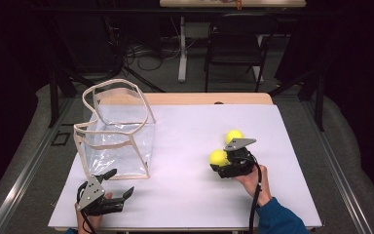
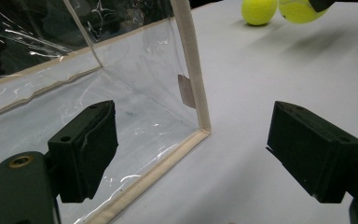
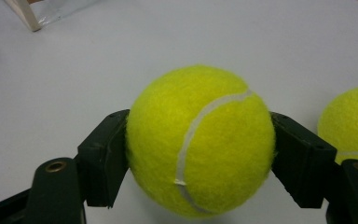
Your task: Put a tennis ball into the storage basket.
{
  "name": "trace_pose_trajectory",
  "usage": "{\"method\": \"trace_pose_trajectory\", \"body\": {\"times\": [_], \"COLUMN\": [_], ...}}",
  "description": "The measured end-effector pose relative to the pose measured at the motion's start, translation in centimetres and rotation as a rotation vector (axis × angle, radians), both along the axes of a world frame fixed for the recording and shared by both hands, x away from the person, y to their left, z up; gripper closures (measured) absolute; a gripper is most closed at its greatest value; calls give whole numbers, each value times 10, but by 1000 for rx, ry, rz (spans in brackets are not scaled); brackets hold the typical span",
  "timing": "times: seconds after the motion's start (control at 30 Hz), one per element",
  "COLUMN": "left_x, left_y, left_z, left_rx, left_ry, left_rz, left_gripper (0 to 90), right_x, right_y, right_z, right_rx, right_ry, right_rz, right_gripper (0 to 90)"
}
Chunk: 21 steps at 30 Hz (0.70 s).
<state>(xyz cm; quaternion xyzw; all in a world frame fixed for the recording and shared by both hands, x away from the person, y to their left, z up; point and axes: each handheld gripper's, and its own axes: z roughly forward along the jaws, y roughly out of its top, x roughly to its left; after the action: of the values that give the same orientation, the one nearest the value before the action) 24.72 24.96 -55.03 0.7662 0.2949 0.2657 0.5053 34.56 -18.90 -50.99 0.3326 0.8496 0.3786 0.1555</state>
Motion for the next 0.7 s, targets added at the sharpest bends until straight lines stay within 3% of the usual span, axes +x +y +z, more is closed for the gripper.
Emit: {"method": "trace_pose_trajectory", "body": {"times": [0.7], "left_x": [1], "left_y": [0], "left_z": [0], "left_rx": [2], "left_ry": [5], "left_rz": [0], "left_gripper": [159], "right_x": [-3], "right_y": [-4], "right_z": [9], "right_rx": [7], "right_ry": [-3], "right_rz": [-12], "right_gripper": [263]}}
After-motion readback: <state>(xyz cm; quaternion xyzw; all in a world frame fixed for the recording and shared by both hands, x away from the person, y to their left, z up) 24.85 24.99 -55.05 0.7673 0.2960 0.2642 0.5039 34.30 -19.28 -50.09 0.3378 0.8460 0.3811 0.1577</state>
